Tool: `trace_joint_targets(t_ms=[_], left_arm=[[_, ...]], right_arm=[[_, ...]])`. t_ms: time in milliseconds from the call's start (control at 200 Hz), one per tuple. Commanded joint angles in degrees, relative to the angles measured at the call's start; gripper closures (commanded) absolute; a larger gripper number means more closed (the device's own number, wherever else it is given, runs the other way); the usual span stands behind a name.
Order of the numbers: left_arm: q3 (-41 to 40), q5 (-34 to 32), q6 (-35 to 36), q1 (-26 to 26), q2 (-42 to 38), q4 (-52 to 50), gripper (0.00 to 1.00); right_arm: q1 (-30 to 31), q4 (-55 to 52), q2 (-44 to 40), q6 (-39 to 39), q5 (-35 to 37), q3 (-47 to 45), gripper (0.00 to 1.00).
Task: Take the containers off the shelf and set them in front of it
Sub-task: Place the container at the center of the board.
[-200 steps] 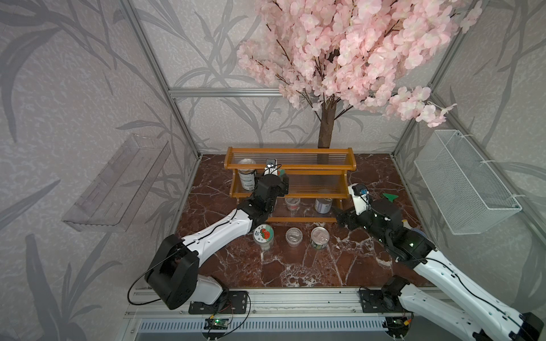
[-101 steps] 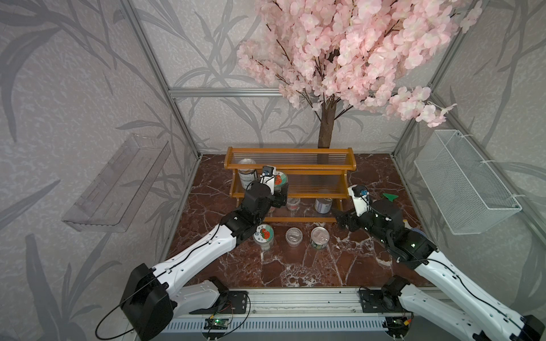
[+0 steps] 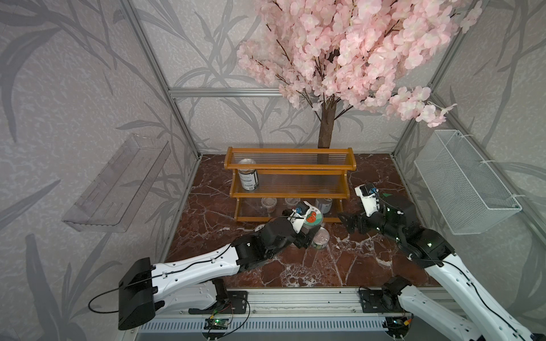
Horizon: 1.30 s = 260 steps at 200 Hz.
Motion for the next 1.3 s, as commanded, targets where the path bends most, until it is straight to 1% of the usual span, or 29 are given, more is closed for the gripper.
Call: trace_joint_targets(t_ms=[0,130,255,390,540,765,970,1050,1195,1295], left_arm=[[0.8,2.7,-0.7,-2.6,3.2,8.4,0.3],[3.2,5.6,-0.1,-4.9,9.6,11.2,0.3],[6.1,8.7,0.3,-5.3,15.3,14.9,0.3],[10.4,10.9,1.4,-5.2,22.4,17.5,0.29],[13.3,13.3,1.7,-4.9,29.1,21.8,0.29],[16.7,16.6,3.2,-4.6,36.2,24.7,0.29],[19.5,18.6,4.3,-2.7,41.2,25.7,0.29],[20.5,19.6,5.4,-2.3,42.8,25.5,0.29],[22.5,20.7,7.3,-1.7,45.6,23.9,0.28],[22.9,20.3,8.1,-1.5,46.5,23.2,0.27]], right_arm=[[-0.6,-7.2,-1.2,1.9,-1.7,3.2,0.01],[-0.8,-13.7,-1.9,4.2,0.7,6.1,0.01],[-0.9,-19.0,-2.7,6.7,3.5,7.9,0.01],[-1.1,-21.5,-3.7,8.6,8.8,9.7,0.01],[-1.5,-23.6,-3.7,8.8,12.1,11.5,0.01],[-2.7,-25.7,-3.7,8.8,14.3,13.1,0.01],[-3.3,-26.0,-5.3,10.4,16.8,11.9,0.01],[-3.3,-25.4,-5.8,10.9,17.8,11.2,0.01],[-3.3,-24.3,-5.7,11.2,17.5,10.3,0.01],[-3.4,-24.1,-5.5,11.0,17.6,9.9,0.01]])
